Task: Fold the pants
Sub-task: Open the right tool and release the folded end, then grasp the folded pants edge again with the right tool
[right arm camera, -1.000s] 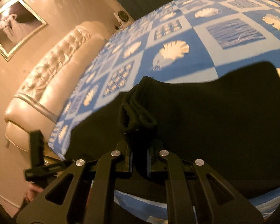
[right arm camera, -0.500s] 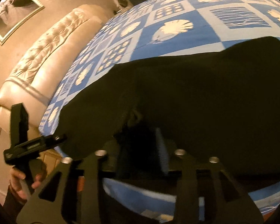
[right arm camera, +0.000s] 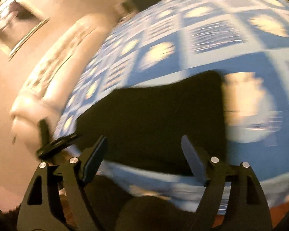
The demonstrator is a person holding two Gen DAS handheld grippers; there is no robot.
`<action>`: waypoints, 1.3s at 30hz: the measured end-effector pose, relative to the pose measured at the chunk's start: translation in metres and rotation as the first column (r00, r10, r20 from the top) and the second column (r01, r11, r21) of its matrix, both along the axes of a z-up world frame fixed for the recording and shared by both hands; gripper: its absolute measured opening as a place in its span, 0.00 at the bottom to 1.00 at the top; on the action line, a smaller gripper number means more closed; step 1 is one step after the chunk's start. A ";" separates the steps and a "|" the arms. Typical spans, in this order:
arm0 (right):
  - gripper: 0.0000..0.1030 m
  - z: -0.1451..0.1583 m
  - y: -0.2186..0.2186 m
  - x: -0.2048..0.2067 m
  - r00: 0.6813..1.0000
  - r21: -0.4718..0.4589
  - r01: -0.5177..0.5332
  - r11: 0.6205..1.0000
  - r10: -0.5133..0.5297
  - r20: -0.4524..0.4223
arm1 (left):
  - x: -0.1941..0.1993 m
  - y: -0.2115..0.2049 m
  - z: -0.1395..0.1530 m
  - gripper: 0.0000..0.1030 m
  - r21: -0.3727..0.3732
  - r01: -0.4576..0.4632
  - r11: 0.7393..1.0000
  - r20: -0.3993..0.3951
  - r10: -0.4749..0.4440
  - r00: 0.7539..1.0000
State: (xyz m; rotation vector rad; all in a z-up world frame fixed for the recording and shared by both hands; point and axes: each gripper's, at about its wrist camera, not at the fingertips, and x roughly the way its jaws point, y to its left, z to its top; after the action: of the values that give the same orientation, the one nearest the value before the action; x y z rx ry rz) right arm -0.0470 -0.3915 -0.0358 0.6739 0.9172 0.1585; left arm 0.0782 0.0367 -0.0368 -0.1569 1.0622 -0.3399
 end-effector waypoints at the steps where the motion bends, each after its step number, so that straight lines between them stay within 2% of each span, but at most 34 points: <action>1: 0.78 -0.010 -0.017 -0.003 0.999 0.010 0.024 1.000 -0.023 -0.038 | -0.002 -0.003 0.004 0.88 0.007 0.007 1.000 0.021 -0.007 1.000; 3: 0.78 -0.032 -0.037 -0.004 0.995 0.069 0.040 0.997 -0.034 -0.097 | -0.007 -0.011 0.013 0.88 0.032 0.035 0.999 0.077 -0.038 0.996; 5: 0.78 -0.059 -0.052 -0.006 0.989 0.199 0.063 0.978 -0.034 -0.145 | -0.011 -0.020 0.019 0.88 0.061 0.062 0.996 0.105 -0.068 0.992; 7: 0.78 -0.083 -0.055 -0.002 0.985 0.372 0.041 0.927 0.024 -0.169 | -0.012 -0.025 0.021 0.88 0.080 0.076 0.994 0.109 -0.084 0.990; 8: 0.78 -0.089 -0.054 0.001 0.985 0.417 0.024 0.909 0.050 -0.167 | -0.013 -0.027 0.021 0.88 0.083 0.081 0.993 0.106 -0.090 0.990; 13: 0.76 -0.099 -0.057 0.008 0.988 0.463 0.013 0.886 0.060 -0.142 | -0.014 -0.029 0.019 0.88 0.037 0.070 0.997 0.073 -0.073 0.995; 14: 0.59 -0.098 -0.056 0.009 0.988 0.442 -0.002 0.897 0.071 -0.140 | -0.014 -0.029 0.018 0.88 0.030 0.066 0.997 0.063 -0.068 0.996; 16: 0.34 -0.102 -0.055 0.014 0.983 0.390 -0.025 0.921 0.093 -0.157 | -0.014 -0.030 0.016 0.88 0.032 0.063 0.997 0.055 -0.065 0.996; 17: 0.29 -0.103 -0.054 0.014 0.981 0.368 -0.031 0.929 0.098 -0.166 | -0.014 -0.030 0.015 0.88 0.038 0.063 0.997 0.054 -0.065 0.996; 20: 0.23 -0.106 -0.058 0.013 0.981 0.364 -0.038 0.930 0.104 -0.164 | -0.013 -0.029 0.014 0.88 0.059 0.062 0.996 0.059 -0.066 0.996; 24: 0.22 -0.105 -0.059 0.012 0.980 0.355 -0.069 0.932 0.130 -0.150 | -0.012 -0.026 0.011 0.88 0.057 0.059 0.997 0.043 -0.062 0.997; 27: 0.25 -0.111 -0.075 0.009 0.981 0.424 -0.082 0.902 0.147 -0.123 | -0.010 -0.023 0.008 0.88 0.034 0.048 0.998 0.024 -0.049 0.999; 28: 0.30 -0.108 -0.079 0.006 0.983 0.451 -0.088 0.888 0.151 -0.107 | -0.010 -0.022 0.008 0.88 0.028 0.046 0.999 0.021 -0.047 0.999; 30: 0.47 -0.100 -0.086 0.008 0.988 0.446 -0.088 0.891 0.135 -0.077 | -0.009 -0.021 0.008 0.88 0.014 0.041 0.999 0.017 -0.041 0.999; 31: 0.65 -0.093 -0.093 0.010 0.993 0.446 -0.081 0.891 0.113 -0.046 | -0.009 -0.021 0.008 0.88 0.009 0.040 0.999 0.016 -0.040 0.999; 32: 0.76 -0.088 -0.100 0.013 0.996 0.448 -0.069 0.891 0.089 -0.024 | -0.008 -0.021 0.008 0.88 0.007 0.040 0.999 0.017 -0.040 0.999; 35: 0.79 -0.086 -0.119 0.034 0.999 0.454 -0.024 0.891 0.033 -0.013 | -0.008 -0.024 0.008 0.88 0.009 0.044 0.999 0.018 -0.044 0.999; 39: 0.79 -0.096 -0.123 0.063 0.998 0.477 -0.039 0.878 0.054 -0.018 | -0.009 -0.025 0.008 0.88 0.019 0.051 0.999 0.019 -0.051 0.998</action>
State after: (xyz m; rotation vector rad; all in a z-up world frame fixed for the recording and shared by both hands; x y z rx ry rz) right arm 0.0158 -0.5141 -0.1323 1.1151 0.9319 0.4289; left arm 0.0691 0.0114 -0.0289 -0.1098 1.0506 -0.3769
